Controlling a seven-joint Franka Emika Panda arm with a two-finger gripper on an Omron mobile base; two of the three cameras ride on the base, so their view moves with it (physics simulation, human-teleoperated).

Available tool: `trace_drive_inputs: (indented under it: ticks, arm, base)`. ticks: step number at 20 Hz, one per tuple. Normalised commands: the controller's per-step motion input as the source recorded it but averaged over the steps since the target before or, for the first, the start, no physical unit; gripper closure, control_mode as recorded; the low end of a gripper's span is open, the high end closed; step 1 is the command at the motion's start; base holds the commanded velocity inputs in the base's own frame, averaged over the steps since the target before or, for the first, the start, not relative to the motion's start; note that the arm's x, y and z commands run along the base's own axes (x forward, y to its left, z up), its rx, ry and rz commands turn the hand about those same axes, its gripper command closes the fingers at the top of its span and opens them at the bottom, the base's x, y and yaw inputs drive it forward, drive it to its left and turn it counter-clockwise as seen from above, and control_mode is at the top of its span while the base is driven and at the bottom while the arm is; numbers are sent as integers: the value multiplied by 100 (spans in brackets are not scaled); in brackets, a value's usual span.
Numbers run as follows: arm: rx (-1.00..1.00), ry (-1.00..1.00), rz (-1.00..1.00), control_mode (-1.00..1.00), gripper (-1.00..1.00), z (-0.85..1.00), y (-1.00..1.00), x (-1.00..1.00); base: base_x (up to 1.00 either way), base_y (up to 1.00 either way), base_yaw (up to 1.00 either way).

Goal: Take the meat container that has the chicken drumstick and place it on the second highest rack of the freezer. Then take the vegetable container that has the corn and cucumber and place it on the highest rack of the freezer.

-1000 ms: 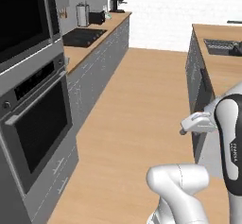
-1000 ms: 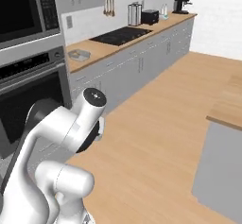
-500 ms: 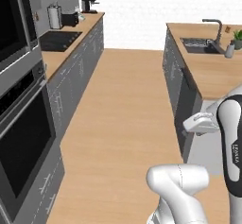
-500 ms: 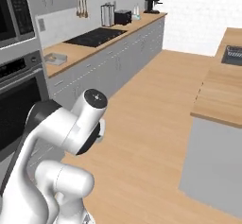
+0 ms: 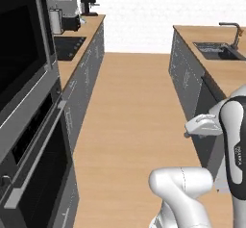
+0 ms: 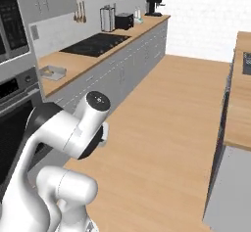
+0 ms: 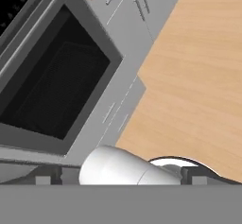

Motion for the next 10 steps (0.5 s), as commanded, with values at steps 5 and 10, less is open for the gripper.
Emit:
trace_drive_inputs:
  ticks: [5, 10]
  arm:
    - [0, 0, 0, 100, -100, 0, 0, 0]
    - [0, 0, 0, 100, -100, 0, 0, 0]
  base:
    - [100, 14, -14]
    - [100, 5, -12]
